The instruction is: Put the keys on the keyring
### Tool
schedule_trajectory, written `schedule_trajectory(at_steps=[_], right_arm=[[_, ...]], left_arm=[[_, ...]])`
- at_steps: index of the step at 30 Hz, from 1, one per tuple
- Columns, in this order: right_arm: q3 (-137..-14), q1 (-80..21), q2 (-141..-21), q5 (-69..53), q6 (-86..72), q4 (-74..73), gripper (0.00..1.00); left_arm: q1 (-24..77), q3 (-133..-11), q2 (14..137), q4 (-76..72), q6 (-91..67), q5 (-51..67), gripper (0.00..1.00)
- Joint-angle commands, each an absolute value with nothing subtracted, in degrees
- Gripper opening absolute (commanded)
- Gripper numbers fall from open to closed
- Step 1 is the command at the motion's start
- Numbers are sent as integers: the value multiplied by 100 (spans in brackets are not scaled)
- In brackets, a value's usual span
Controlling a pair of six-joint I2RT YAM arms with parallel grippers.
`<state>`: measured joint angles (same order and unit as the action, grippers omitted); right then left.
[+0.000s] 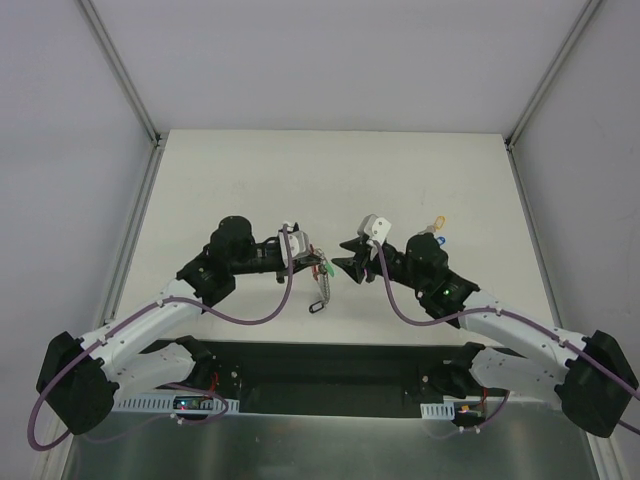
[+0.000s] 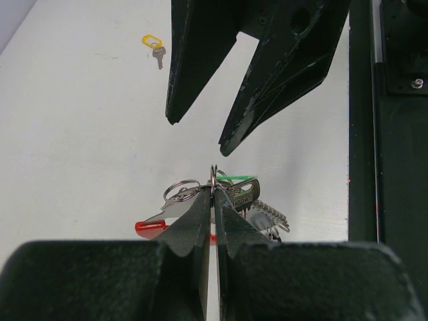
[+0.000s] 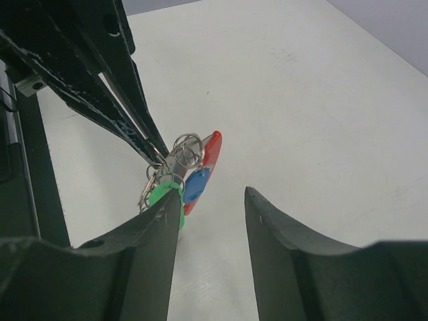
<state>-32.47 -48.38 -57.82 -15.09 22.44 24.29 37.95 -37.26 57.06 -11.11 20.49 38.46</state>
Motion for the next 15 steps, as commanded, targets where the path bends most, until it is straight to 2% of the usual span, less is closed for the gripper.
schedule_trajectory(at_steps=[1,15], right_arm=[[-3331,-4650,-5888,-2240,1881,2996,46],[-3076,-3990,-6249,-3383,879,4209,43]], left_arm=[[3850,-3674,5555,-1942,1837,4043,0],[3858,-3551,5511,-2215,1723,4184,0]])
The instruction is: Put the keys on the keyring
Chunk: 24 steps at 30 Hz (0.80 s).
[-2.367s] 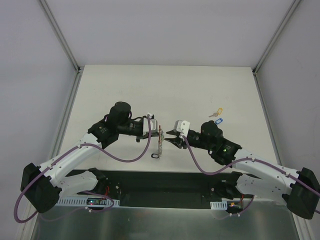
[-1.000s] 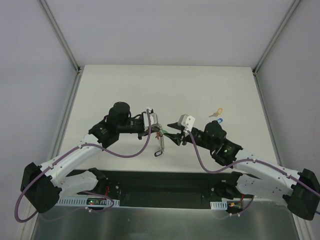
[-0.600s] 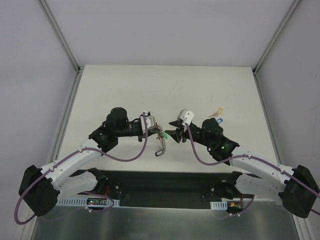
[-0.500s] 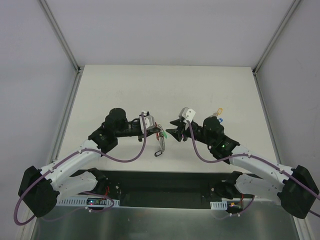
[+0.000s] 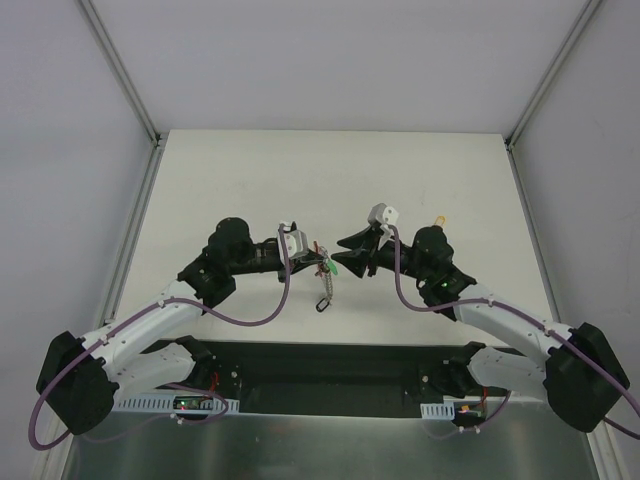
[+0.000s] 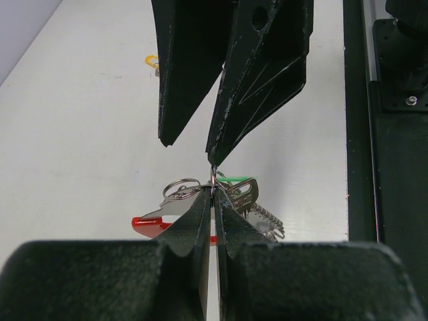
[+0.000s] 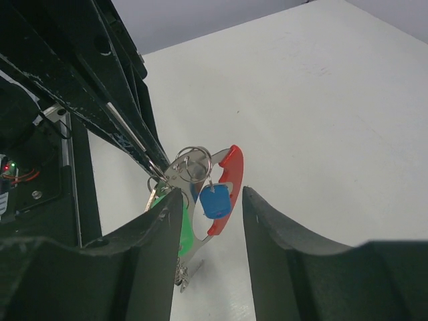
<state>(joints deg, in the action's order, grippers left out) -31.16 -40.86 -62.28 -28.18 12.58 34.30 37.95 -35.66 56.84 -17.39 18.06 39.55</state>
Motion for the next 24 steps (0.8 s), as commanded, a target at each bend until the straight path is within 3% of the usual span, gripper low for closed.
schedule_trajectory(at_steps=[1,24], right_arm=[[-3085,-3955,-6266,-3445,853,4236,43],[-3085,-3850,-6574,-3981,352,4878,28]], left_arm=[[3850,-3551,5502,-2224,1723,4175,0],[3850,-3481,5484,-2408,1486,3779,0]])
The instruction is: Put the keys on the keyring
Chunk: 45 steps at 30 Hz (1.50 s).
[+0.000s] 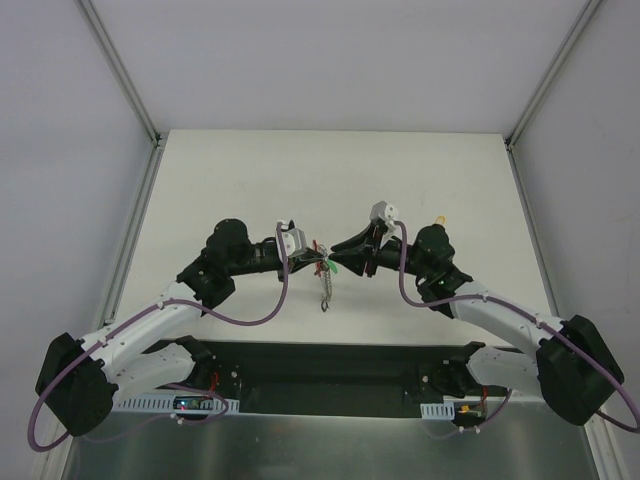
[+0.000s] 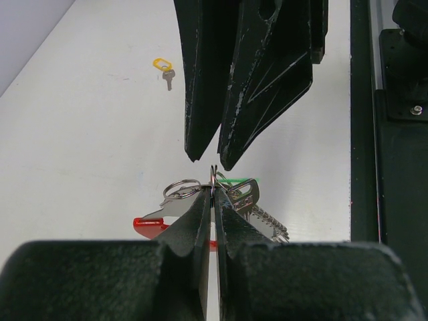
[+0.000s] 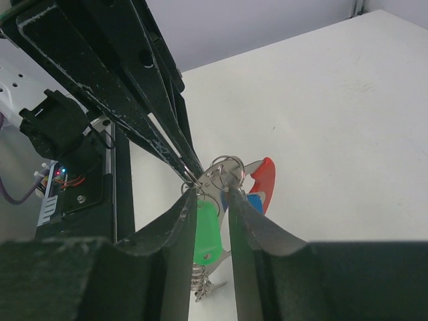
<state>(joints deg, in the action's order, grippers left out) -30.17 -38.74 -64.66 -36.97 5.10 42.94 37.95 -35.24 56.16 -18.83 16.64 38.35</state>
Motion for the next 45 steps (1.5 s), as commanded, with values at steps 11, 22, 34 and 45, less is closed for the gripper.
schedule_trajectory(at_steps=[11,22,34,45], right_arm=[[-3164,-3850,-6829,-4034,237,5053,20],[-3164,-3850,-6978,-4280,26,5554,19],[-3182,-3841,-7128,-4324,-167,5695,1],[-3172,-3753,-6856,-4464,245,5082,2]], left_arm=[[3858,-3322,5388,-2760,1310,3692,0],[3858,-3243,5449,-2988,1169,3656,0],[3858,-3015,5300,-3401,1081,3568,0],[3858,-3515,5361,-1814,2037,3980,9]])
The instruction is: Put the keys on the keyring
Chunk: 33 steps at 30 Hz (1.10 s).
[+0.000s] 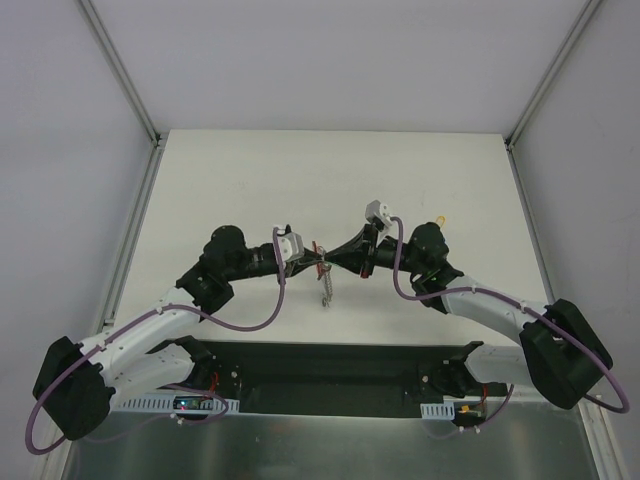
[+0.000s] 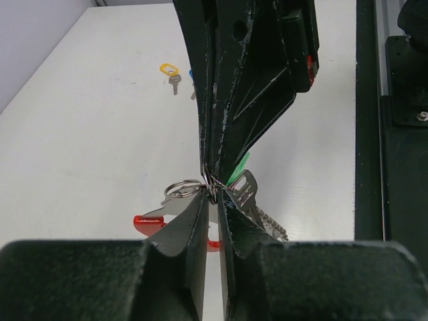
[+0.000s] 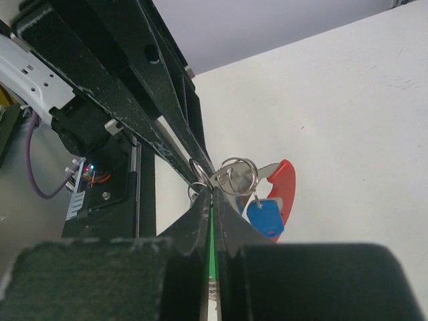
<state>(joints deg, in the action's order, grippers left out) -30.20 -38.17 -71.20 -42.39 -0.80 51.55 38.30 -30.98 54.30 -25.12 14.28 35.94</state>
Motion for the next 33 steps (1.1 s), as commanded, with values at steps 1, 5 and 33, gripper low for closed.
schedule_trajectory(at_steps=[1,5,33], right_arm=[[-3190,-3744,-6847,-4508,307,4976,1],[-3366,-3753,-6820,-4693,650,4334,1],[-3639,-3902,-6820,-4447,1266,3261,1]], left_arm=[[3858,-3672,5361,-1619,2152,4034,10],[3858,-4016,5414,-731,2662,4210,16],[4324,-4527,6390,211,2717,3596,26]])
